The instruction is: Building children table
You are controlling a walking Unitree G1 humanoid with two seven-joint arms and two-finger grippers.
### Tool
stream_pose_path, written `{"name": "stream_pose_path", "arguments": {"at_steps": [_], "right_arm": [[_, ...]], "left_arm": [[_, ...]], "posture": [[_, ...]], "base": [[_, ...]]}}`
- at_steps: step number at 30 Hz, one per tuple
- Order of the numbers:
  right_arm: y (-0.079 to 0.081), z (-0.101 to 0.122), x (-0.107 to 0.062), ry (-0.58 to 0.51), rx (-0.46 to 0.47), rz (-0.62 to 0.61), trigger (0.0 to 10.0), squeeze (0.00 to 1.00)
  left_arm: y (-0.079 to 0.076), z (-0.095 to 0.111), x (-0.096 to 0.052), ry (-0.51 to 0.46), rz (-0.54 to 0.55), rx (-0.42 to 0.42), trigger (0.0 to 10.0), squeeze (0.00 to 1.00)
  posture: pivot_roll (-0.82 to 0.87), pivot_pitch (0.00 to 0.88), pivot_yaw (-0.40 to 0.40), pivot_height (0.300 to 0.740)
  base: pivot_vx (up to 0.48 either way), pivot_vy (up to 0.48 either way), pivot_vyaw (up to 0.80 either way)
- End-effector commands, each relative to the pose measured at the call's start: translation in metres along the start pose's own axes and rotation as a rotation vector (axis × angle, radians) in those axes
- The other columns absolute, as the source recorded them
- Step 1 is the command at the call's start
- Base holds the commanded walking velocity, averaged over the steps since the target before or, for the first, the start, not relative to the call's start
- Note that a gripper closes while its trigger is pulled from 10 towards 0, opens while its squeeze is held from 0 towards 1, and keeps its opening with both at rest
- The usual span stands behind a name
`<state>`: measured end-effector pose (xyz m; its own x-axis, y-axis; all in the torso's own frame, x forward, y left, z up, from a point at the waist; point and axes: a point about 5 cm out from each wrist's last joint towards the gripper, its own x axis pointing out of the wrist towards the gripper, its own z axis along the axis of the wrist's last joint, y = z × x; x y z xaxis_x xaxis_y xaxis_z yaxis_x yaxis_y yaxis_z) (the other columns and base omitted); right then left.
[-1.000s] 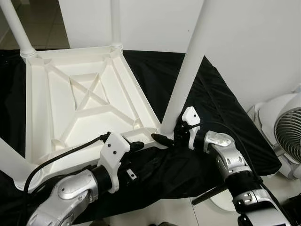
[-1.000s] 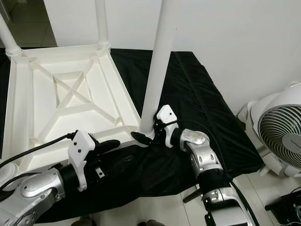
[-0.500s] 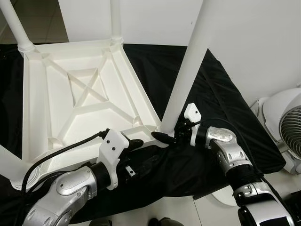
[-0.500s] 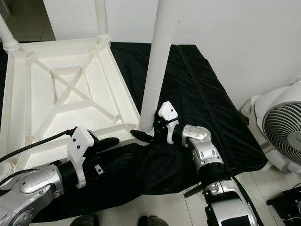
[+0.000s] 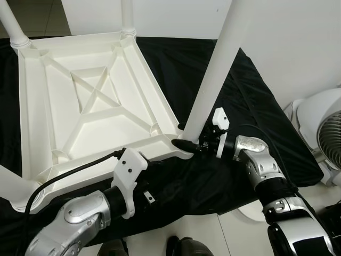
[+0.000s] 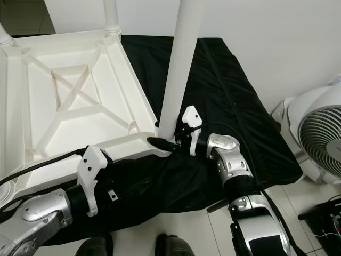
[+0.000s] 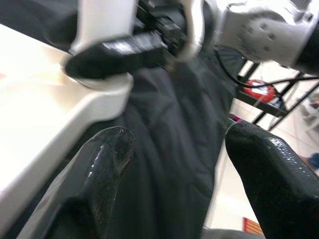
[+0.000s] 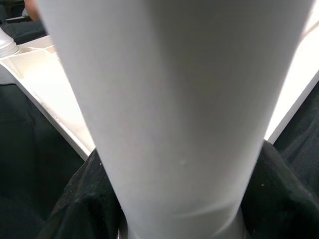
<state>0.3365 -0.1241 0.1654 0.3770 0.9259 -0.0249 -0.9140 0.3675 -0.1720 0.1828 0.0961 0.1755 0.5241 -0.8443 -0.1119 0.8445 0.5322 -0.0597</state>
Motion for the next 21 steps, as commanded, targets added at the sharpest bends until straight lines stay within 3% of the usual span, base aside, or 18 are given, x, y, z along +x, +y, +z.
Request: {"name": "stream_pose_path", "arguments": {"at_steps": [1, 10, 16, 17, 21], "right_arm": [[-0.007, 0.009, -0.005, -0.047, -0.029, -0.046, 0.0, 0.0], [-0.001, 0.007, -0.003, -0.078, 0.004, -0.079, 0.0, 0.0], [0.018, -0.004, 0.011, -0.021, 0.058, -0.239, 0.0, 0.0], [0.026, -0.004, 0.016, -0.015, 0.068, -0.281, 10.0, 0.0], [0.036, -0.005, 0.022, -0.009, 0.115, -0.37, 10.0, 0.0]], "left_arm": [[-0.005, 0.0, 0.0, 0.003, -0.021, 0.0, 10.0, 0.0], [-0.006, 0.001, 0.003, -0.002, -0.028, 0.002, 10.0, 0.0], [0.0, 0.003, 0.003, -0.004, -0.019, 0.011, 10.0, 0.0], [0.0, 0.003, 0.003, -0.004, -0.017, 0.009, 10.0, 0.0], [0.0, 0.002, 0.004, -0.004, -0.018, 0.006, 10.0, 0.0]], "posture": [[0.19, 0.159, -0.104, 0.74], [0.19, 0.14, -0.107, 0.74], [0.19, 0.131, -0.107, 0.74], [0.19, 0.132, -0.103, 0.74], [0.18, 0.132, -0.103, 0.74]], "base": [[0.0, 0.0, 0.0], [0.0, 0.0, 0.0], [0.0, 0.0, 0.0], [0.0, 0.0, 0.0], [0.0, 0.0, 0.0]]}}
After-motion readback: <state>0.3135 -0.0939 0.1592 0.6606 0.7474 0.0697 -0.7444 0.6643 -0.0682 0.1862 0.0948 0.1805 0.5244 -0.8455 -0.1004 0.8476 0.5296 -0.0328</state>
